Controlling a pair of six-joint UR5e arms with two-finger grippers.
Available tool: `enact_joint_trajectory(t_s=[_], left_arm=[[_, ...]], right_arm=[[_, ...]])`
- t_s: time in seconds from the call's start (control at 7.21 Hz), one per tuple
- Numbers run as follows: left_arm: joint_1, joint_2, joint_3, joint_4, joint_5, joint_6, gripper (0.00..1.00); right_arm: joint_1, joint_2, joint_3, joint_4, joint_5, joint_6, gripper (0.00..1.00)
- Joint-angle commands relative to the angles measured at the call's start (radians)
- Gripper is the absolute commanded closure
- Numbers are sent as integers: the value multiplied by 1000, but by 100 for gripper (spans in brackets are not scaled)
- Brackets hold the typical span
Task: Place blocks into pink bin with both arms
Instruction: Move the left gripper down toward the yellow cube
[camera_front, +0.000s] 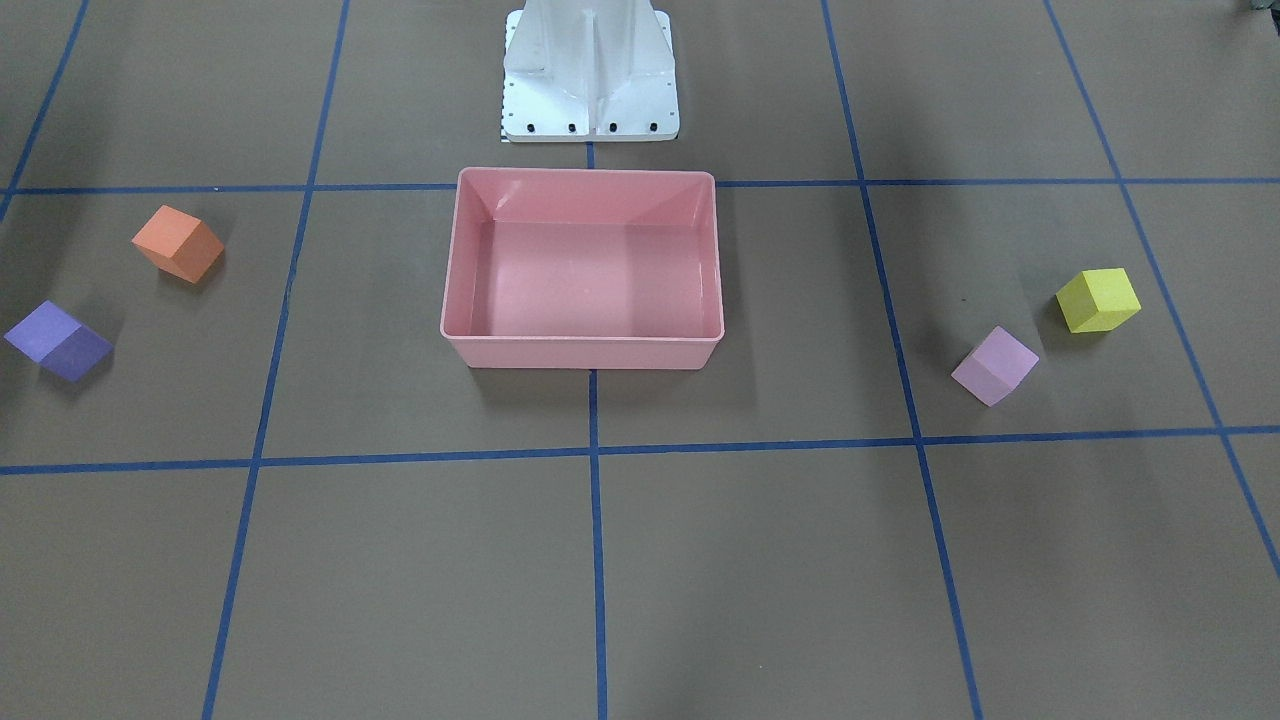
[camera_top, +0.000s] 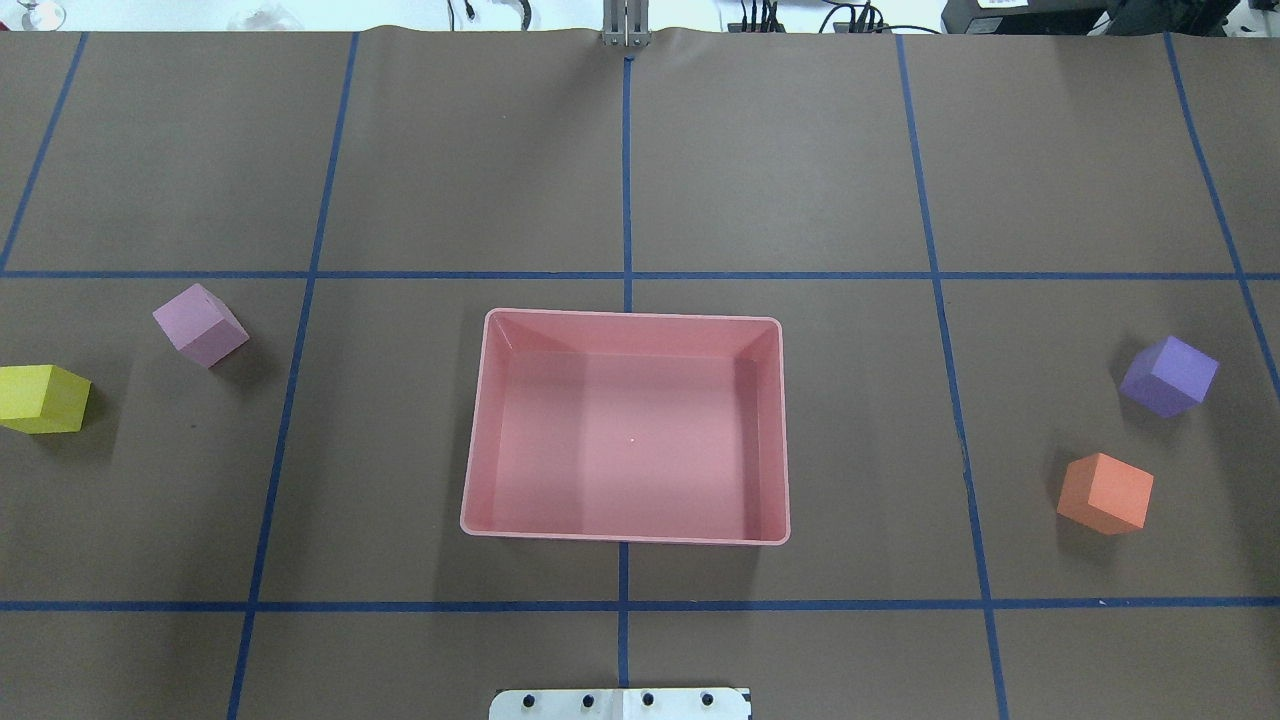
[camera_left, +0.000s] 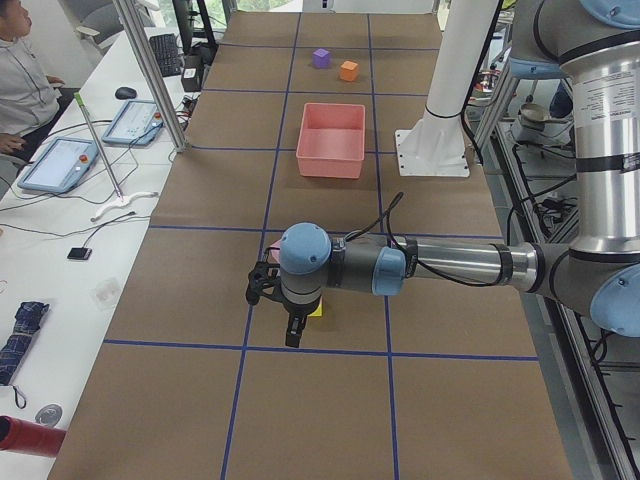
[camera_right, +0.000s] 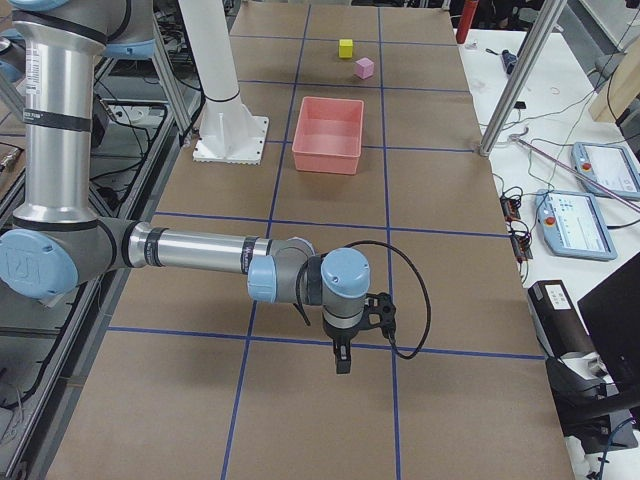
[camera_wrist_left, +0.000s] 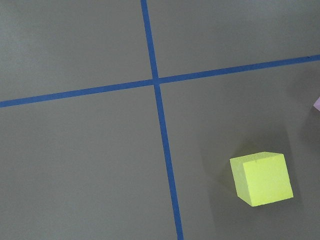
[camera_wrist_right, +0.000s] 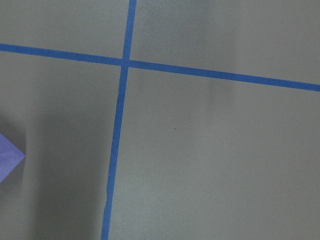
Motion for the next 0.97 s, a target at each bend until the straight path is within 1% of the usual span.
enact_joint_trajectory(t_s=[0.0, 0.28, 0.55, 0.83], left_arm=[[3, 2, -3, -1, 2, 2, 0], [3, 3, -20, 1, 2, 0, 0], [6, -2, -23, -4, 0, -3, 0], [9, -18, -35, -50, 0, -8, 0]], right_arm=[[0, 0, 0, 0, 0, 0, 0], [0, 0, 5, 2, 0, 3, 0], [0, 0, 47, 2, 6, -9, 0], [2, 5, 69, 8, 3, -3, 0]])
